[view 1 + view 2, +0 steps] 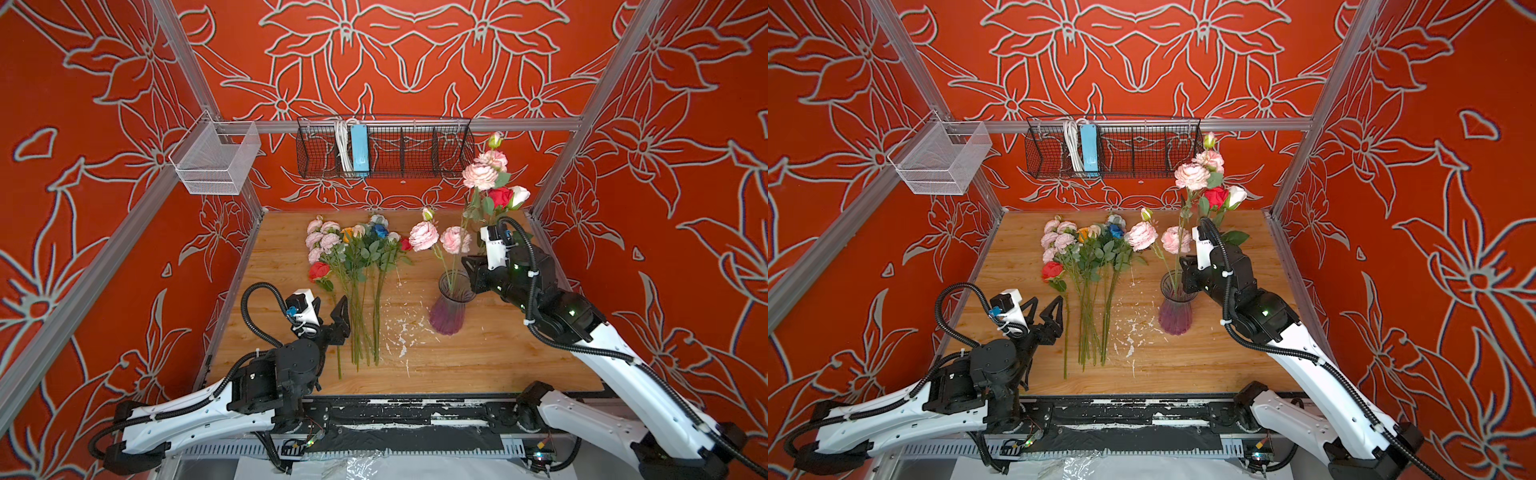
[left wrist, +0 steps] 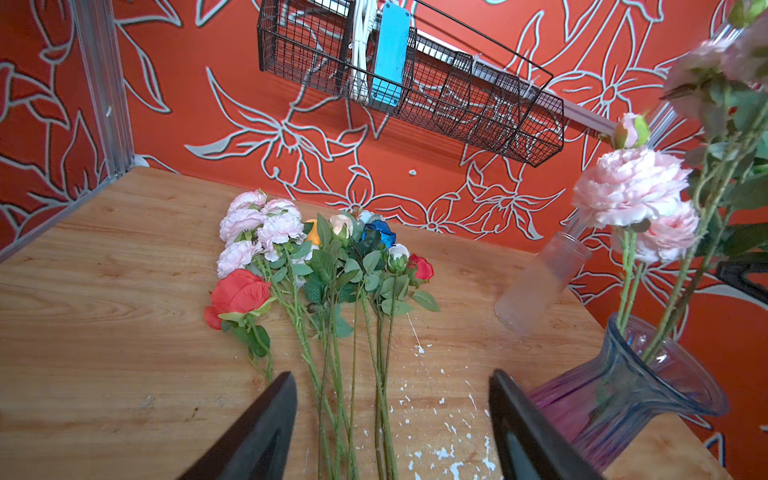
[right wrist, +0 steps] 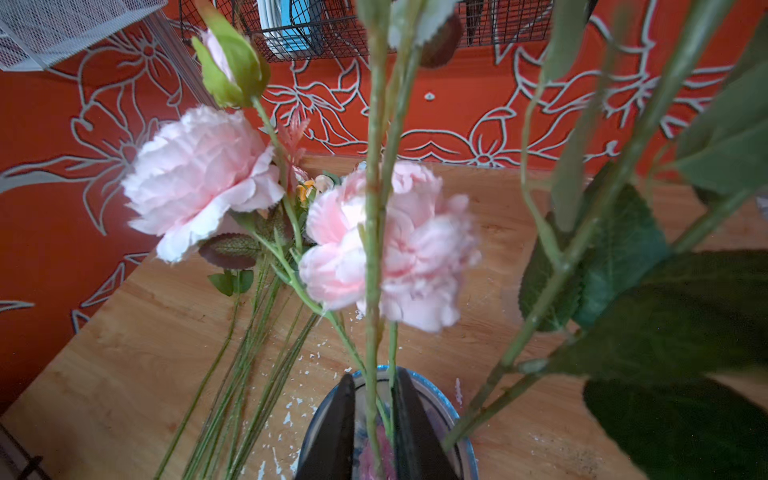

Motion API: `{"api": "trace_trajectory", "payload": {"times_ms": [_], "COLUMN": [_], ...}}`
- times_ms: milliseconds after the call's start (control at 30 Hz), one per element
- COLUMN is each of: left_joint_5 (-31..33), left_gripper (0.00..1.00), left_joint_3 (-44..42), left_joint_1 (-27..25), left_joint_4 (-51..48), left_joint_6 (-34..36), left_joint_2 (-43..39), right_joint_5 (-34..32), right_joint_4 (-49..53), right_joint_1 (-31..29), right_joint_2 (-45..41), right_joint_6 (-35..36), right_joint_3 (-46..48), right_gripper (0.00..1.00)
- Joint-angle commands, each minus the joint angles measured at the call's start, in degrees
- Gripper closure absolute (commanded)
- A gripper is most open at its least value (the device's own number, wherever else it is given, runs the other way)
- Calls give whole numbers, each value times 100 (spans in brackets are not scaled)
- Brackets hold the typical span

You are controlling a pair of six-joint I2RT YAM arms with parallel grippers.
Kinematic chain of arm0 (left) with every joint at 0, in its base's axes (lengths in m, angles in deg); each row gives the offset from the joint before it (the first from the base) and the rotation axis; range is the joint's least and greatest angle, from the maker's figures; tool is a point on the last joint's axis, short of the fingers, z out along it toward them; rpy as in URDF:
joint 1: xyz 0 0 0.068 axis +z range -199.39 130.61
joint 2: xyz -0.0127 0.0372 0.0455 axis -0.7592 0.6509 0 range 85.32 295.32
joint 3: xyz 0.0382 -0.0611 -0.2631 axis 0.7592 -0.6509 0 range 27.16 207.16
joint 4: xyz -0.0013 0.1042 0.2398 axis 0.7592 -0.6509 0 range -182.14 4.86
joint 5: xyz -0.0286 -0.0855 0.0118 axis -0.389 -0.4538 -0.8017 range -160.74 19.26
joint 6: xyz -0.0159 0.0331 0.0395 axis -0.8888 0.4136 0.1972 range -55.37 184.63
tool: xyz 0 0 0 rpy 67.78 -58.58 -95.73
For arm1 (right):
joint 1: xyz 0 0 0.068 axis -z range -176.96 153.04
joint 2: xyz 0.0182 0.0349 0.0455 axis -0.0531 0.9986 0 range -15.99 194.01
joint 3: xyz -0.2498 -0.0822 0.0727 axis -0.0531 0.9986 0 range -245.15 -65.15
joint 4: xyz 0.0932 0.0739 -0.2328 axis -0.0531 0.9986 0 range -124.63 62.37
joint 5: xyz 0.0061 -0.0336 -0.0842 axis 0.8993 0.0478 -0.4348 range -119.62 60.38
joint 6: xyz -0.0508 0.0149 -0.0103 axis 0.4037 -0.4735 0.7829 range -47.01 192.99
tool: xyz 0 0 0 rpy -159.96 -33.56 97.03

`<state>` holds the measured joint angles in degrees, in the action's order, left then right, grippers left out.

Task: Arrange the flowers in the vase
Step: 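Open the right gripper and draw it back while the left moves over the bunch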

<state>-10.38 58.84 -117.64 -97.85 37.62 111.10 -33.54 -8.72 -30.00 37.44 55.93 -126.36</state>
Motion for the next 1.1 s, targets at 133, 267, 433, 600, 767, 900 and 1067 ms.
{"api": "trace_trajectory", "payload": {"times_ms": [133,267,433,600,767,900,1067], "left_joint_5": [86,37,-273,-789,-1137,-1232,-1706], "left_gripper": [26,25,22,21,21,20,19], "left_joint_3": [299,567,795,870,1098,1270,1262], "left_joint_1": [5,52,257,660,990,1139,1625], "left_joint_4": [258,299,366,295,-7,-225,-392], "left_joint_6": [-58,-19,-19,-259,-440,-504,-721], "left_joint_2": [546,987,1454,1699,1922,2085,2166], "right_joint_5": [373,457,365,296,267,217,110], "right_joint_4": [37,41,182,307,362,424,547], "right_joint_1": [14,8,19,17,13,18,14], "right_joint_2": [-199,-284,-540,-765,-976,-1136,-1499], "right_joint_6": [-64,-34,-58,-69,-50,-2,-8], "right_joint_3": [149,136,166,189,232,207,244], "right_gripper": [64,56,50,46,44,43,43]}}
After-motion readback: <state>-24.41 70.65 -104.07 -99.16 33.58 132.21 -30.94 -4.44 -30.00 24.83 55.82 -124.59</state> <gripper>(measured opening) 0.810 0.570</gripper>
